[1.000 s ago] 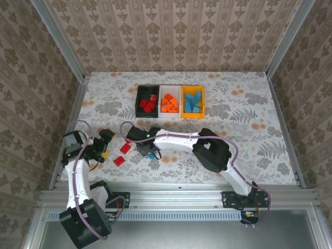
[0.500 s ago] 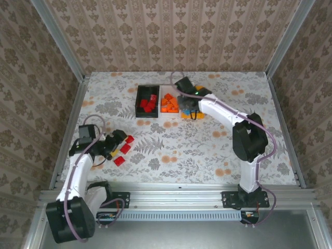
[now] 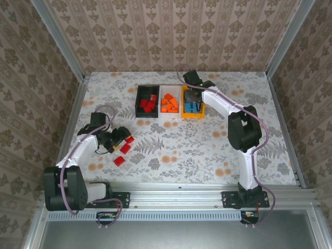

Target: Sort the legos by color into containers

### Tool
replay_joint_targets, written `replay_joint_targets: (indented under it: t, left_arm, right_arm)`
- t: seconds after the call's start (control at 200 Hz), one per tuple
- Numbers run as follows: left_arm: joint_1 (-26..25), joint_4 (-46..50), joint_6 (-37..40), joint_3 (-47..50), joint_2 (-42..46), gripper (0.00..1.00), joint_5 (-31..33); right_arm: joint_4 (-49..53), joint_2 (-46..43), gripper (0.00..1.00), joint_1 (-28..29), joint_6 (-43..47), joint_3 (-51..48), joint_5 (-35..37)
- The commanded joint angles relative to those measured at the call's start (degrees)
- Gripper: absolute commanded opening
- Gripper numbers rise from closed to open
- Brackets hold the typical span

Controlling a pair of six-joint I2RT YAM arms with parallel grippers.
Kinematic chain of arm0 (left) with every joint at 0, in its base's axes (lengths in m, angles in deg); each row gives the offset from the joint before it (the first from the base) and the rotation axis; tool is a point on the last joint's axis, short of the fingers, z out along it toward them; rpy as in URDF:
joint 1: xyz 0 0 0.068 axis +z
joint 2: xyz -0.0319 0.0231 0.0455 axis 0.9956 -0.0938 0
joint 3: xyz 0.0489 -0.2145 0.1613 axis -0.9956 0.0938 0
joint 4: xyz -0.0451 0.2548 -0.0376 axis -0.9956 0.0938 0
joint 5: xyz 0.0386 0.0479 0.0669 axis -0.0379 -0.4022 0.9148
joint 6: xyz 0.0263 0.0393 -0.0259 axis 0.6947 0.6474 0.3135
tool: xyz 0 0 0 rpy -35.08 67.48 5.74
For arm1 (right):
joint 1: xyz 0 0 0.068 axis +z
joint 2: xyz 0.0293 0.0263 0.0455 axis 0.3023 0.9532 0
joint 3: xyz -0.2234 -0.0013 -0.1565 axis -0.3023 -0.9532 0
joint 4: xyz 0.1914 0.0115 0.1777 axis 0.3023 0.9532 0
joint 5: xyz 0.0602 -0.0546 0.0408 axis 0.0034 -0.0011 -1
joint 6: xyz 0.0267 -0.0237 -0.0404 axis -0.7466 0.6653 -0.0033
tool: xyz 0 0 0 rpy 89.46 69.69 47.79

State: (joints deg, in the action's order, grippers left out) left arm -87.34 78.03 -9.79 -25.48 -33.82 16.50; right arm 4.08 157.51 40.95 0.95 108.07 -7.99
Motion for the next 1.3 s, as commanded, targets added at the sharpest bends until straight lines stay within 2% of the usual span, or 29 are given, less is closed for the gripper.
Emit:
replay_joint_targets:
  t: [0.0,0.145,0.28,0.38,0.545,0.68,0.93,1.295]
  left_arm:
    - [-0.44,-1.23,-0.08,-2.06,-2.12,0.79,1.82]
    - [-0.77,-2.7,0.79,-3.9,-6.21,0.78,1.92]
    - [-1.78,-3.88,1.49,-5.91,-10.43,0.7,2.49]
    - [-2.89,-3.39,1.86,-7.03,-13.04,0.67,5.69]
    - [-3.93,-4.08,1.52,-8.03,-16.9,0.66,7.09]
    - [-5.68,-3.71,1.51,-9.25,-19.13,0.63,8.32]
    - [-7.25,-5.6,1.27,-9.63,-20.27,0.48,9.34]
    - [-8.17,-4.9,2.38,-10.78,-20.47,0.42,10.26]
  right_arm:
    - [-0.33,-1.55,0.63,-0.13,1.84,0.89,1.28]
    - [-4.75,-9.35,0.65,0.28,0.12,-5.99,-0.61]
    - [-11.17,-17.98,0.67,1.7,-2.59,-16.24,-3.29]
    - [-12.56,-21.91,0.67,3.27,-3.01,-21.41,-3.28]
    - [-13.88,-26.84,0.67,3.98,-4.52,-27.76,-4.83]
    - [-13.95,-29.19,0.68,3.94,-4.57,-30.08,-4.54]
    - [-14.21,-30.85,0.67,4.06,-5.13,-31.45,-5.49]
    - [-13.48,-34.95,0.68,4.73,-5.18,-35.92,-4.88]
